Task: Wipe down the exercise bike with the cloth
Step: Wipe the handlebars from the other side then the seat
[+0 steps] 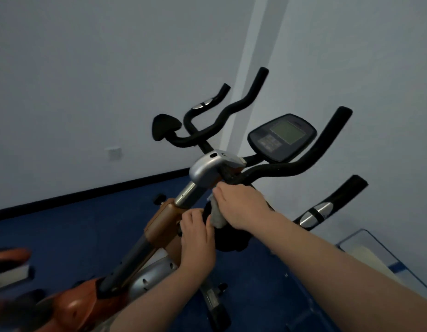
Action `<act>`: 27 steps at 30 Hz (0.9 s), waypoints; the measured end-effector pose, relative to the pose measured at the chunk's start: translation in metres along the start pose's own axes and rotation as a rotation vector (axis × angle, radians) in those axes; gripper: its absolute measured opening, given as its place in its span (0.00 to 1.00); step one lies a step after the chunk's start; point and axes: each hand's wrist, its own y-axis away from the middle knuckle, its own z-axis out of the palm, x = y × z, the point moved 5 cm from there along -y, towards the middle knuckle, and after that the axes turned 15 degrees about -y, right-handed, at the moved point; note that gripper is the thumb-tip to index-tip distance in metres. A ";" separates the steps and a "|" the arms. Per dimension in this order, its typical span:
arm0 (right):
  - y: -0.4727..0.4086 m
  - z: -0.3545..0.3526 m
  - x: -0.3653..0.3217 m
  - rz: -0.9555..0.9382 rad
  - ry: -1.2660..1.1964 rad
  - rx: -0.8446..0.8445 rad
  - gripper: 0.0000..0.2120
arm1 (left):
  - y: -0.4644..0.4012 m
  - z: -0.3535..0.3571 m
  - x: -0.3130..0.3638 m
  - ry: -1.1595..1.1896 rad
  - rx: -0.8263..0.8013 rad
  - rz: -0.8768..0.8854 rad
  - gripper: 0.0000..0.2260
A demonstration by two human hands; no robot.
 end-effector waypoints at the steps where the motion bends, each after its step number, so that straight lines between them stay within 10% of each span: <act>1: 0.001 0.001 -0.006 -0.067 -0.033 0.025 0.06 | 0.001 0.001 0.000 -0.026 -0.015 -0.016 0.03; 7: 0.021 0.006 0.029 -0.009 -0.225 0.039 0.10 | 0.014 -0.001 0.001 -0.050 -0.001 -0.136 0.15; 27: 0.014 0.009 0.021 0.125 -0.219 0.186 0.16 | -0.005 -0.045 0.020 -0.036 0.113 0.227 0.08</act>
